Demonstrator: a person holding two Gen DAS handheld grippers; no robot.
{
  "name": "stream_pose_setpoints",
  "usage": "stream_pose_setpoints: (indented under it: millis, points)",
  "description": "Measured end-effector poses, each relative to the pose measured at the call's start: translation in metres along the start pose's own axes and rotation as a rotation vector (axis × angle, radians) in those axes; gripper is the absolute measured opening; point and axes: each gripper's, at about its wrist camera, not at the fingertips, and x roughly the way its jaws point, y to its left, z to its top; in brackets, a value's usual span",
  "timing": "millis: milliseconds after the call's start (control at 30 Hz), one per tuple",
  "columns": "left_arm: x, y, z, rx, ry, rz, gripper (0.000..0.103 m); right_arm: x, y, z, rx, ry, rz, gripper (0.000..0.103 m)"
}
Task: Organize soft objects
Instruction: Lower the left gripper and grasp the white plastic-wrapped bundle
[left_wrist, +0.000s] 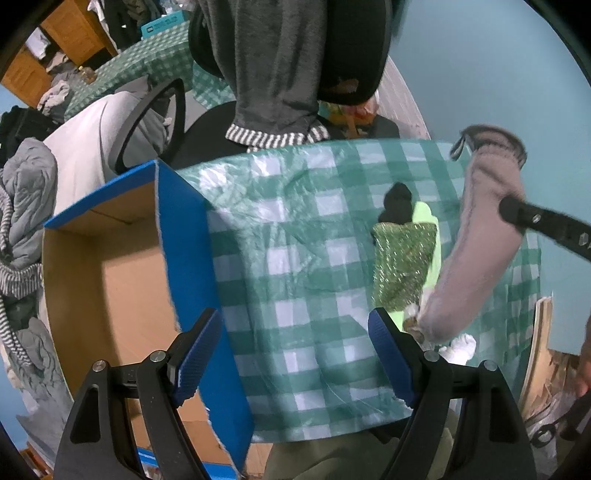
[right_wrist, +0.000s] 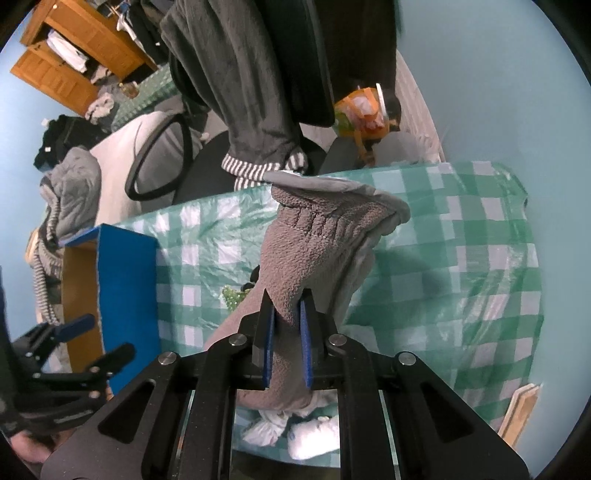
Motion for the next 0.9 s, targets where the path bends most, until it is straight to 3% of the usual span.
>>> stream_pose_setpoints:
  millis: [500,900]
  points:
    - [0.026,-0.042,-0.033,0.023,0.097,-0.044,0.082,-0.035,-0.054,-0.030,-0.001,0.022,-0.038,0.011]
    - [0.061,-0.069,-0.057,0.005,0.180,-0.041,0.082,0.006,-0.105,-0.062,-0.039,0.152,-0.128,0.011]
